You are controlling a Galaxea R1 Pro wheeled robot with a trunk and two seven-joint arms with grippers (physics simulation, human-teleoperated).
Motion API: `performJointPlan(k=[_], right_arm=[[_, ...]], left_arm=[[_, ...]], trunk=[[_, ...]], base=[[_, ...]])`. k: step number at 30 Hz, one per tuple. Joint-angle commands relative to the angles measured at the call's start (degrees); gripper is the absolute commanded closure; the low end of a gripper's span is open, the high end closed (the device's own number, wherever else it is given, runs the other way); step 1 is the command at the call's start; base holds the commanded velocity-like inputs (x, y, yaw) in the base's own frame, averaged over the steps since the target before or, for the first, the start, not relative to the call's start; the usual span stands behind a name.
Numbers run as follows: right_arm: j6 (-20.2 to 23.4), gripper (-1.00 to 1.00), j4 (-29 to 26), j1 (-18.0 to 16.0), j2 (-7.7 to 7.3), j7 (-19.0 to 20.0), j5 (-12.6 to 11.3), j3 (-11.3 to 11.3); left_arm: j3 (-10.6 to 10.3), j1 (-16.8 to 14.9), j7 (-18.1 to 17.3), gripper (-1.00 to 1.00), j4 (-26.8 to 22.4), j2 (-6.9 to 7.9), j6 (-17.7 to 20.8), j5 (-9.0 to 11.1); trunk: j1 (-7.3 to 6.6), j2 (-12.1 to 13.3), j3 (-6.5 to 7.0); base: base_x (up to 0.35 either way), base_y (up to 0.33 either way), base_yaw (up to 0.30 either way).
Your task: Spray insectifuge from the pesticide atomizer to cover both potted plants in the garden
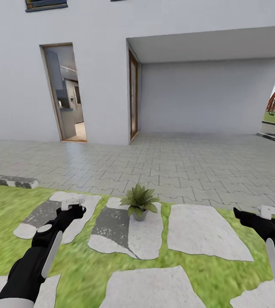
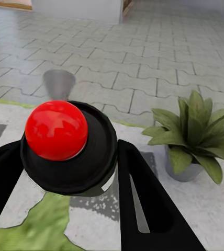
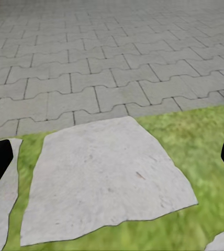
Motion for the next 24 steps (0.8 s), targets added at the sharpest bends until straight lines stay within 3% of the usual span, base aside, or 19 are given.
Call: performJointPlan(k=[1, 15, 24], right_arm=[[0.3, -1.0, -0.06, -0.04, 0.0, 0.19, -0.21, -0.08], [0.3, -1.0, 0.0, -0.04, 0.01, 0.19, -0.21, -0.05], [0.3, -1.0, -0.01, -0.04, 0.01, 0.19, -0.21, -0.03]], left_arm=[[0.08, -0.03, -0.14, 1.0, -0.07, -0.01, 0.36, 0.59], [0.08, -0.03, -0.13, 1.0, -0.07, 0.0, 0.43, 0.5], [0.23, -0.03, -0.15, 1.0, -0.07, 0.06, 0.45, 0.65]], trunk=[[0.01, -0.02, -0.06], [-0.04, 0.0, 0.38], [-2.02, 3.61, 2.0]], base=[[0.242, 0.006, 0.0], [0.067, 0.001, 0.0], [0.001, 0.0, 0.0]])
